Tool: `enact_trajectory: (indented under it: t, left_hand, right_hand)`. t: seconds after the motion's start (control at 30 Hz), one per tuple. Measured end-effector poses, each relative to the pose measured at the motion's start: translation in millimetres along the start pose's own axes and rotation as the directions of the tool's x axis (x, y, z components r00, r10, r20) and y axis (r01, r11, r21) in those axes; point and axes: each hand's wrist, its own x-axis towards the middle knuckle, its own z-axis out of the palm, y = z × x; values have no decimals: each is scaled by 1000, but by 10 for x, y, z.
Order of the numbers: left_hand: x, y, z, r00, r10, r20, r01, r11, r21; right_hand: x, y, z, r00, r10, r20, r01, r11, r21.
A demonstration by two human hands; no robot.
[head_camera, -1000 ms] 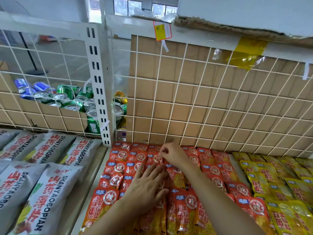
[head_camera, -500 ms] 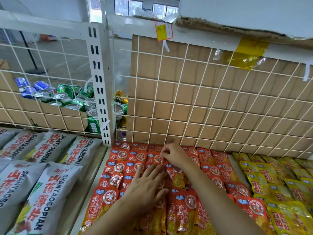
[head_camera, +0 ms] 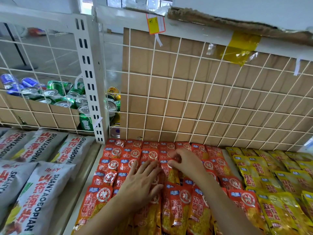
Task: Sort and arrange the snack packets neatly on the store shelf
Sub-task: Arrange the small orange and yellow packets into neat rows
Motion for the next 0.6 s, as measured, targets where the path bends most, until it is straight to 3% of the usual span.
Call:
enact_trajectory:
  t: [0.4,0.43,0.5,0.6]
  left_hand:
    - [-34,-2,-54,1000,-19,22,20,999,-27]
    - [-24,-13,-23,999,26,-33,-28,998,-48]
    - [-11,-22,31,992,50,-120,-60,995,-77]
    - [-8,-13,16,995,44,-94,-52,995,-81]
  right_hand:
    - [-49,43,6,999,-23,42,21,999,43]
    - [-56,37,1,999,-23,40,21,999,45]
    - [-89,27,-18,1000,-27,9,27,998,49]
    - [-191,5,-101,996,-34,-79,38,998,41]
